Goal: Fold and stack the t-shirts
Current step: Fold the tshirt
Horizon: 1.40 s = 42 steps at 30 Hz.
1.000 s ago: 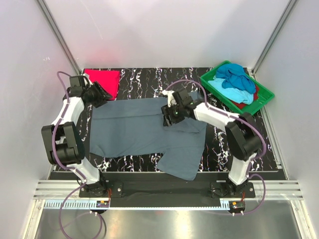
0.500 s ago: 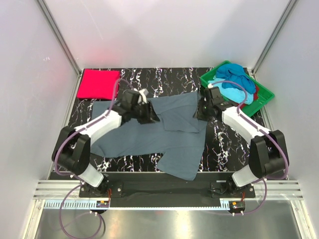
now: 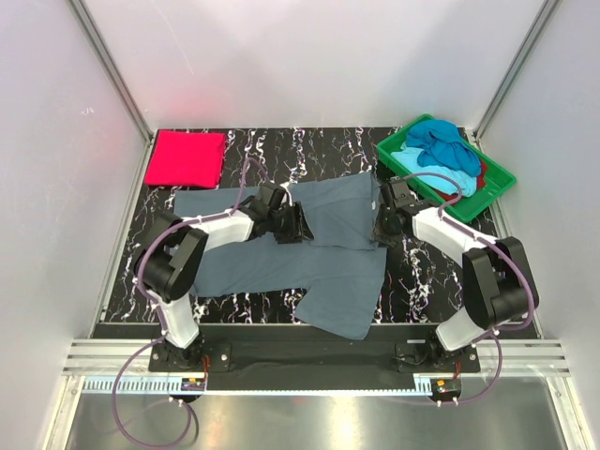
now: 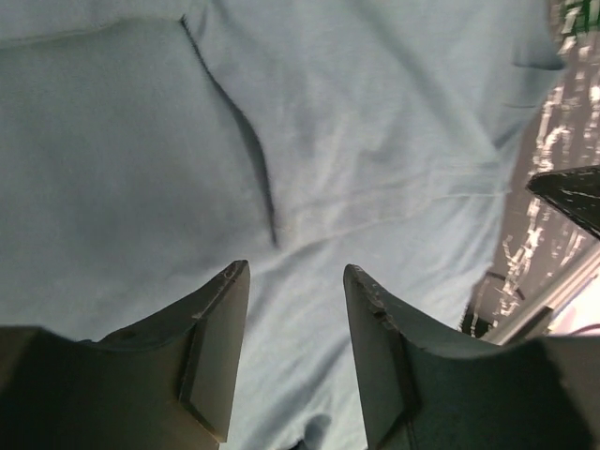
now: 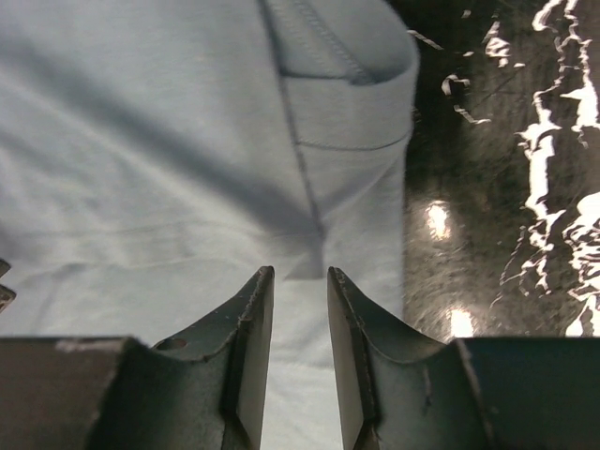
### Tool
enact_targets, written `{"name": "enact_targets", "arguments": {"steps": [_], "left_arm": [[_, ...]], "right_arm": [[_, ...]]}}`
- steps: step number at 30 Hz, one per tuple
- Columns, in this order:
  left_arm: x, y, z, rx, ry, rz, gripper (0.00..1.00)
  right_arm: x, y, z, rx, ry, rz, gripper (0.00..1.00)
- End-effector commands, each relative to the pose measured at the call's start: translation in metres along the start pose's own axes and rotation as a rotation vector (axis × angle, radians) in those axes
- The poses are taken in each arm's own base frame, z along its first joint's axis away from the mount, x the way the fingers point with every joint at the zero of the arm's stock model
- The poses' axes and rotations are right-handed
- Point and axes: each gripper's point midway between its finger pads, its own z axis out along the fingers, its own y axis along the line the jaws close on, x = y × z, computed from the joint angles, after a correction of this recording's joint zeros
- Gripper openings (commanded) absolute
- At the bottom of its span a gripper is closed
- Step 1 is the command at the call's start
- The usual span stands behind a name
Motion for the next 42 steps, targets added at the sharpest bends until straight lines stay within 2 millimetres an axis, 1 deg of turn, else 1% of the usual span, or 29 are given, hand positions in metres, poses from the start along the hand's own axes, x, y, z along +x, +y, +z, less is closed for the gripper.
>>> {"name": "enact_targets", "arguments": {"steps": [1,2,4,8,10,12,13,15,16,19,20,21,22,23,25,27,29,32,35,36,42], "left_arm": [[-0.025,-0.016,0.01,0.037,-0.081,0.057,0.5],[-0.026,-0.016,0.013,0.035,-0.081,0.058,0.51],[-0.021,-0.013,0.018,0.028,-0.066,0.065,0.5],[-0.025,-0.012,0.028,0.026,-0.072,0.079,0.48],[-0.023,-0.011,0.031,0.027,-0.063,0.075,0.44],[-0.022,-0.012,0.034,0.029,-0.057,0.074,0.4],[-0.021,-0.012,0.034,0.031,-0.055,0.075,0.34],[-0.019,-0.014,0.034,0.036,-0.048,0.077,0.27],[-0.019,-0.014,0.033,0.036,-0.046,0.073,0.24],[-0.021,-0.018,0.028,0.038,-0.054,0.071,0.12],[-0.023,-0.021,0.024,0.043,-0.059,0.076,0.06],[-0.021,-0.021,0.022,0.037,-0.049,0.071,0.03],[-0.023,-0.023,0.02,0.041,-0.053,0.07,0.0],[-0.023,-0.026,0.018,0.043,-0.049,0.07,0.0],[-0.027,-0.031,0.015,0.048,-0.051,0.064,0.0],[-0.028,-0.034,0.013,0.048,-0.043,0.06,0.0],[-0.029,-0.039,0.01,0.053,-0.044,0.055,0.0],[-0.032,-0.038,0.004,0.031,-0.058,0.038,0.0],[-0.033,-0.039,0.002,0.031,-0.064,0.031,0.0],[-0.033,-0.039,0.002,0.034,-0.06,0.03,0.0],[-0.029,-0.039,0.008,0.041,-0.033,0.015,0.0]], "right_arm": [[-0.006,-0.007,0.014,0.044,-0.04,0.012,0.37],[-0.004,-0.008,0.016,0.046,-0.033,0.011,0.38],[-0.004,-0.007,0.02,0.041,-0.035,0.012,0.38],[-0.006,-0.007,0.026,0.037,-0.052,0.019,0.38],[-0.005,-0.011,0.03,0.055,-0.049,0.018,0.37],[-0.007,-0.011,0.033,0.056,-0.065,0.016,0.36],[-0.008,-0.014,0.034,0.067,-0.078,0.018,0.36],[-0.006,-0.017,0.037,0.073,-0.075,0.017,0.34],[-0.004,-0.017,0.037,0.07,-0.069,0.018,0.31],[-0.005,-0.014,0.034,0.055,-0.075,0.028,0.21],[-0.006,-0.012,0.032,0.048,-0.083,0.031,0.12],[-0.01,-0.01,0.027,0.037,-0.097,0.034,0.09],[-0.012,-0.008,0.024,0.028,-0.106,0.034,0.04],[-0.015,-0.006,0.021,0.021,-0.116,0.035,0.0],[-0.018,-0.002,0.015,0.001,-0.13,0.034,0.0],[-0.02,0.001,0.01,-0.012,-0.135,0.038,0.0],[-0.018,0.003,0.008,-0.025,-0.127,0.041,0.0],[-0.019,0.003,0.003,-0.033,-0.14,0.053,0.01],[-0.021,0.003,0.001,-0.034,-0.146,0.048,0.14],[-0.019,0.002,0.003,-0.028,-0.139,0.046,0.21],[-0.015,0.003,0.009,-0.029,-0.113,0.035,0.26]]}}
